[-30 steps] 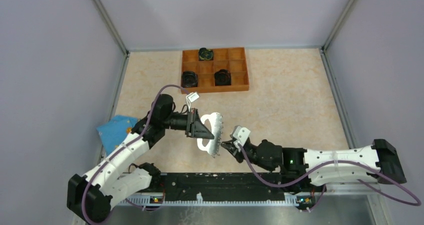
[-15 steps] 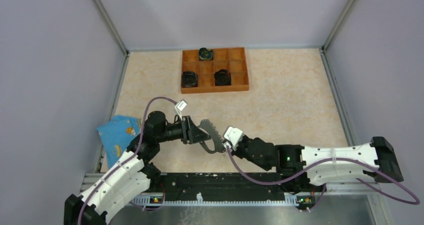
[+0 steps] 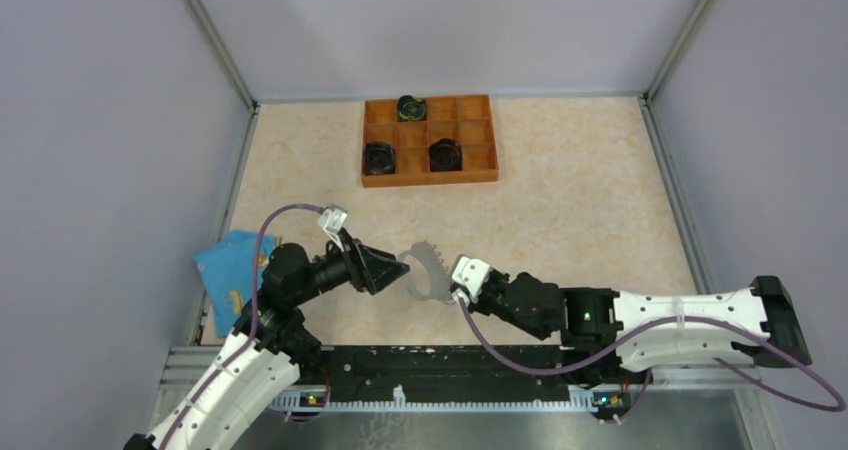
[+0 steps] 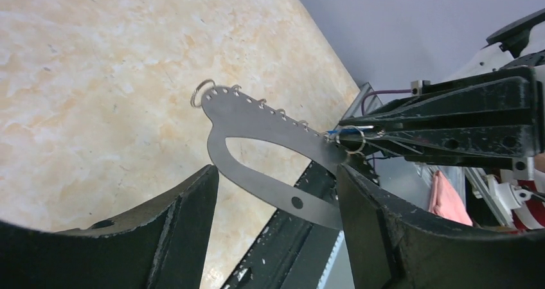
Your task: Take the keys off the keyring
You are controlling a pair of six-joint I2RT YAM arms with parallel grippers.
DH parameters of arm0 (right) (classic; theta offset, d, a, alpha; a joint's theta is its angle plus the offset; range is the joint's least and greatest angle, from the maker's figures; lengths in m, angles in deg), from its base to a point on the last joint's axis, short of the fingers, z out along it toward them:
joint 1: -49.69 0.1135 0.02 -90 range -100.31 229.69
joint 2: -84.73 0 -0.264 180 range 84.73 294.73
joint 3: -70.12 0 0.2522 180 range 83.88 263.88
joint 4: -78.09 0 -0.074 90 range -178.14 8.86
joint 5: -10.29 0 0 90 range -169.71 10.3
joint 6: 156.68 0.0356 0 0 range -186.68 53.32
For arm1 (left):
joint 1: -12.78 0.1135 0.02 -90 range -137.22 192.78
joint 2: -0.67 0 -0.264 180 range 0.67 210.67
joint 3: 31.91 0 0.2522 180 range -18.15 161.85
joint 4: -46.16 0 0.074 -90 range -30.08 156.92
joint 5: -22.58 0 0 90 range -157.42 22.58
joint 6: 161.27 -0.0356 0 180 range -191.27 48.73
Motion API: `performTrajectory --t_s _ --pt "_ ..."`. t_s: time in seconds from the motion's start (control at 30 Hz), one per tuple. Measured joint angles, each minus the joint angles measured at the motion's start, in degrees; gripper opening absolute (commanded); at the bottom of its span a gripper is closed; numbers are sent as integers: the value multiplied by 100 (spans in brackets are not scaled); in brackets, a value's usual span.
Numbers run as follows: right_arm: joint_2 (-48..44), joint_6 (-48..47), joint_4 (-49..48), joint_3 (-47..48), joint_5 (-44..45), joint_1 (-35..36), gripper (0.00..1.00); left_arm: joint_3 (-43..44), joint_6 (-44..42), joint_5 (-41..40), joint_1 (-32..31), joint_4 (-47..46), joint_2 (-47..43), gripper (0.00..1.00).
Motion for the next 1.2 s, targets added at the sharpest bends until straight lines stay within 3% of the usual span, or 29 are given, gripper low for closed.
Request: performTrajectory --t_s 0.3,0.43,0.67,0.83,0.97,1.1,1.2 --pt "-216 -72 20 0 -219 0 0 -13 -483 -411 0 160 -114 76" --pt "-501 -190 -37 0 -529 2 0 -101 -540 -374 0 -42 -184 73" --pt "-999 -374 -116 -22 -1261 4 0 -623 -435 280 -96 -1705 -144 65" --pt "-973 -431 -20 -20 -1740 7 0 -704 -584 573 -542 -2935 116 59" --pt "-815 -466 216 15 -1856 111 0 -632 -1014 680 -1344 -3512 686 54" --pt "-634 -603 546 205 -1504 398 0 -538 -1469 717 -2083 -3851 1307 51" --pt "-487 -778 737 411 -1036 667 0 -560 -1650 682 -2177 -4116 1589 50"
